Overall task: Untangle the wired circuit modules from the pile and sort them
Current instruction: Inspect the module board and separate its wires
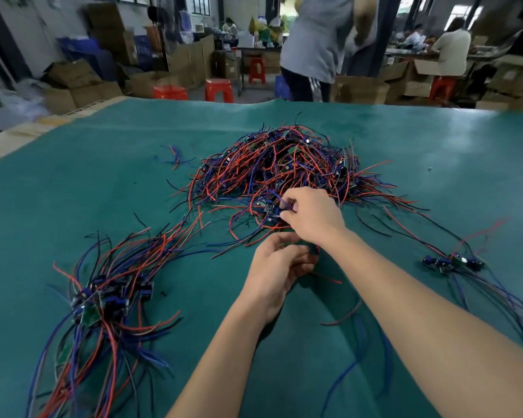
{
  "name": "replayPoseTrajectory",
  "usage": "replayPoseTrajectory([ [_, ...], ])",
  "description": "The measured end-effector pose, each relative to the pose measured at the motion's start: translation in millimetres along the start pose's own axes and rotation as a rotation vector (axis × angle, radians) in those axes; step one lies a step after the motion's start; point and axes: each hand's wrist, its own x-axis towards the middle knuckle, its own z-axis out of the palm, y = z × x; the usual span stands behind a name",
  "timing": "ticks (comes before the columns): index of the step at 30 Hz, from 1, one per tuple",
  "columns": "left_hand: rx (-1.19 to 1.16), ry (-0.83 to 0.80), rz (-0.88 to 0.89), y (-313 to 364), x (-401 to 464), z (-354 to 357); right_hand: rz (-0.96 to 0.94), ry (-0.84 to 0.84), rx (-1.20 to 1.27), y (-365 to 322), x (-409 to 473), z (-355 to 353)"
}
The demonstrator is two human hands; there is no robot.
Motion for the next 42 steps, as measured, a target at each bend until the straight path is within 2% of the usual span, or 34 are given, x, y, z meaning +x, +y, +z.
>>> replayPoseTrajectory([
  [4,-0.002,0.017,-0.006,1.5,-0.4,0.9,-0.017,-0.085,-0.051,2.9,0.6,-11.6],
  [8,0.004,0.004,-0.003,0.9,-1.4,1.2,0.053,0.014,0.085,17.3,-10.3,-44.3],
  [11,0.021,-0.011,-0.001,0.0,-2.3,0.6,0.159,0.091,0.362,36.0,-26.1,-70.9],
  [15,0.051,-0.037,-0.011,-0.2,-3.0,-1.1,0.276,0.213,0.926,59.1,-60.2,-97.6],
  [18,0.118,-0.101,-0.001,-0.2,-4.7,-1.3,0.292,0.312,1.282,62.8,-90.9,-97.7],
  [22,0.22,-0.243,0.018,-0.6,-10.7,1.0,0.293,0.188,1.51,49.3,-122.2,-58.9],
  [26,0.228,-0.267,0.017,-0.9,-12.7,2.2,0.283,0.204,1.296,38.6,-130.6,-27.7],
  [32,0.217,-0.255,0.02,-1.9,-13.0,1.0,0.217,0.249,1.027,39.2,-132.6,-20.6],
  [35,0.218,-0.251,0.018,-1.1,-13.1,0.3,0.155,0.183,0.904,37.9,-133.2,-21.2],
  [38,0.196,-0.245,0.02,-0.9,-12.6,-1.2,0.137,0.128,0.98,38.5,-131.0,-19.1],
  [42,0.211,-0.267,0.032,0.1,-13.0,-1.2,0.221,0.217,1.036,46.1,-125.3,-19.1],
])
